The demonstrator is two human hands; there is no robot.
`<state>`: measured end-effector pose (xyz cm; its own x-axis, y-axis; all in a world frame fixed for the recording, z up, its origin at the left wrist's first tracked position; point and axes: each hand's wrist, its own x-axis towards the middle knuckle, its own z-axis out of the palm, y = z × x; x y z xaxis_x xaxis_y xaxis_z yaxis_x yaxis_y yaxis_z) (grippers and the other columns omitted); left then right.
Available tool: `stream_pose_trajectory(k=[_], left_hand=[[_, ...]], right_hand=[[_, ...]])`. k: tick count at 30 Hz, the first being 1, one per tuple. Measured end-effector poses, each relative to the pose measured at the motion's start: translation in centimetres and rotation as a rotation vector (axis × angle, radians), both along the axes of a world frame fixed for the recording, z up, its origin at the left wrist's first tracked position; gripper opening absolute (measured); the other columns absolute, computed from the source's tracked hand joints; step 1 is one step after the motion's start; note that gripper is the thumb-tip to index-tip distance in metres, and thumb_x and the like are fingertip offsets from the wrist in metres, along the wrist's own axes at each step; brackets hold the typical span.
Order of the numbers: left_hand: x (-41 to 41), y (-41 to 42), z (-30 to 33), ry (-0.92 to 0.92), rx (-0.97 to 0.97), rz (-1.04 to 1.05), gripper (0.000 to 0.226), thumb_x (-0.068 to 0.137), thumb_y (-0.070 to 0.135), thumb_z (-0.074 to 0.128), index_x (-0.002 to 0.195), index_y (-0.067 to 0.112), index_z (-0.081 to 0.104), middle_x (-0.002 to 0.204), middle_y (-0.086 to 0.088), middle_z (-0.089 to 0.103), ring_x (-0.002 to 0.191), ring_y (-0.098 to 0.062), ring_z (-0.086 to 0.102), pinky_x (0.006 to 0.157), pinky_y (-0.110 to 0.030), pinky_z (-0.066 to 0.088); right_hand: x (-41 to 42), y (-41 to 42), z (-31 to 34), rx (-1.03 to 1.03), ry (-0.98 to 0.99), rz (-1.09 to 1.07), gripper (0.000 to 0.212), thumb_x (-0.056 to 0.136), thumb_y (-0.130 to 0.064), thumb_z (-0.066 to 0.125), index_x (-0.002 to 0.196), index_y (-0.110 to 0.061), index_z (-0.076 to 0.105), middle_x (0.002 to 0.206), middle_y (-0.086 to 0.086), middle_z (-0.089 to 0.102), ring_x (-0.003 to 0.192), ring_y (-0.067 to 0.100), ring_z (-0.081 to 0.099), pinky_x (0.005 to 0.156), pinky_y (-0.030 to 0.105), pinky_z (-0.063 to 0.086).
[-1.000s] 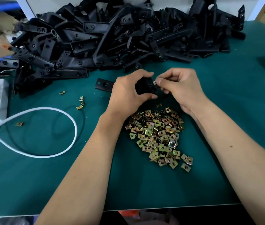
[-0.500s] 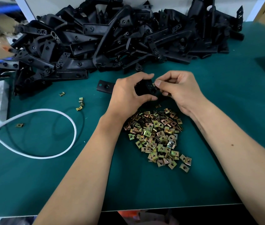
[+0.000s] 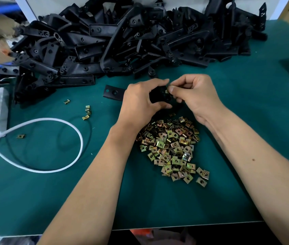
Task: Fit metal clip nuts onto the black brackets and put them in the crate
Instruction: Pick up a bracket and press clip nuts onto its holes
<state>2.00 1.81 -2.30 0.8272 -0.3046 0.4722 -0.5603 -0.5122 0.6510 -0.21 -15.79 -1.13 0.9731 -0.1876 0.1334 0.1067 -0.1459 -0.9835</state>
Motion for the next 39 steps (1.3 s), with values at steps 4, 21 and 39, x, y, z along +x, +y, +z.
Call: stream_pose_trajectory(k=[4,21,39], left_hand=[[0.1,0.0,0.2,0.012,0.028,-0.008,0.064,0.067,0.030,0.094,0.128,0.027,0.072,0.120,0.014,0.073,0.112,0.002,0.062,0.102,-0.014,0.046],[-0.2,-0.9,0.2,0.117,0.061,0.183,0.125,0.064,0.046,0.095,0.162,0.015,0.024,0.105,0.000,0.074,0.104,-0.017,0.068,0.098,-0.036,0.052],[0.1,-0.8,0.4,0.126,0.070,0.209,0.127,0.060,0.051,0.095,0.161,0.015,0.026,0.106,-0.002,0.073,0.106,-0.020,0.067,0.098,-0.040,0.053]], right_hand=[[0.1,-0.2,0.1,0.057,0.100,0.008,0.005,0.087,-0.007,0.079,0.087,-0.011,0.078,0.071,0.004,0.070,0.060,0.011,0.057,0.061,0.024,0.050],[-0.1,0.7,0.1,-0.022,0.183,-0.118,0.016,0.086,-0.024,0.081,0.071,-0.022,0.079,0.073,-0.004,0.071,0.077,0.010,0.064,0.068,0.026,0.052],[-0.3,0.6,0.3,-0.250,0.020,0.003,0.022,0.094,-0.029,0.071,0.074,-0.021,0.078,0.064,-0.012,0.066,0.060,-0.004,0.057,0.064,0.025,0.046]])
